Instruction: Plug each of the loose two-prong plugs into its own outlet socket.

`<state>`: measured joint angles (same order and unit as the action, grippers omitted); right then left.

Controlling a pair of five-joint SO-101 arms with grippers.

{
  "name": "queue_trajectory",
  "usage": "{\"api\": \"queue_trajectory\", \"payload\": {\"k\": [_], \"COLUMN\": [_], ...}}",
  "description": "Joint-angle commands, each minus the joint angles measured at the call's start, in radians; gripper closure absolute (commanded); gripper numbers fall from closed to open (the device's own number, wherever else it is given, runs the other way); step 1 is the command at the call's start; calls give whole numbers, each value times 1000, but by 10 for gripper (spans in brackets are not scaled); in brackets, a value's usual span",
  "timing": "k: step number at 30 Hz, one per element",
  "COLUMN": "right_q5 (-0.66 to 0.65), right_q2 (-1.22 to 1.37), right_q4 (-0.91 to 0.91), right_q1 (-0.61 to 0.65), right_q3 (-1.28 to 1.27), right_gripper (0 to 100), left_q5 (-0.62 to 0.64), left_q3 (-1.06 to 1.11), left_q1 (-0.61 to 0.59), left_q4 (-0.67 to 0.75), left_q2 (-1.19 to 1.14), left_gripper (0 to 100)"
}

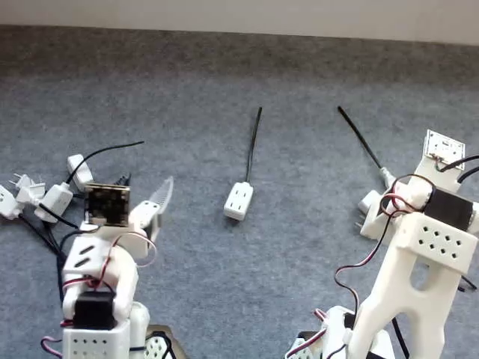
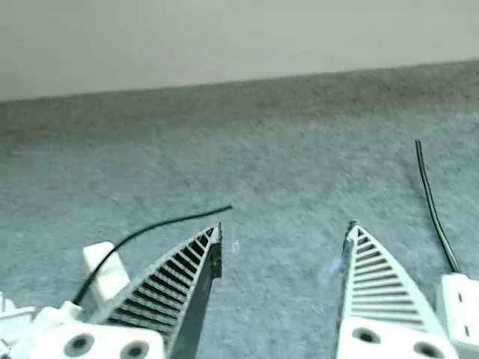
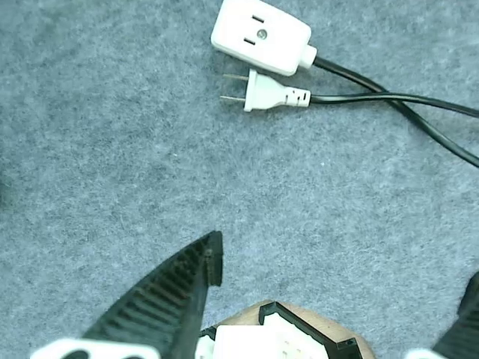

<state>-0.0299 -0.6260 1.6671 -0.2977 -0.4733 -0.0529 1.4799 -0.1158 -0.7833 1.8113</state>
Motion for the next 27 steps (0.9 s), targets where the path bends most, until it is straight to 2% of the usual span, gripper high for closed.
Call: {"api": "queue_trajectory", "payload": {"k": [1,5,12,16,20,25,27], "right_q5": [-12,-15,-18,-18,-18,-18,-18], "right_q2": [-18,-18,-18,-16,-15,-15,-13], "right_q4": [-16,-47,-42,-42,-42,-42,-42], "right_q1": [-4,-10,-12,-12,-12,-12,-12], "right_q3": [-21,-30,-31,-31,-31,-31,-31], "right_gripper": [544,544,544,544,544,544,544], "left_q5": [80,199,199,199,198,203,203], "left_q3": [-108,-163,-179,-260,-421,-636,-700], "left_q1": [-125,-274,-280,-282,-282,-288,-288], "left_q4": [26,23,21,26,26,17,-31], "left_q2": [2,2,1,-25,-197,-550,-696], "left_gripper": [736,736,736,737,737,737,737]}}
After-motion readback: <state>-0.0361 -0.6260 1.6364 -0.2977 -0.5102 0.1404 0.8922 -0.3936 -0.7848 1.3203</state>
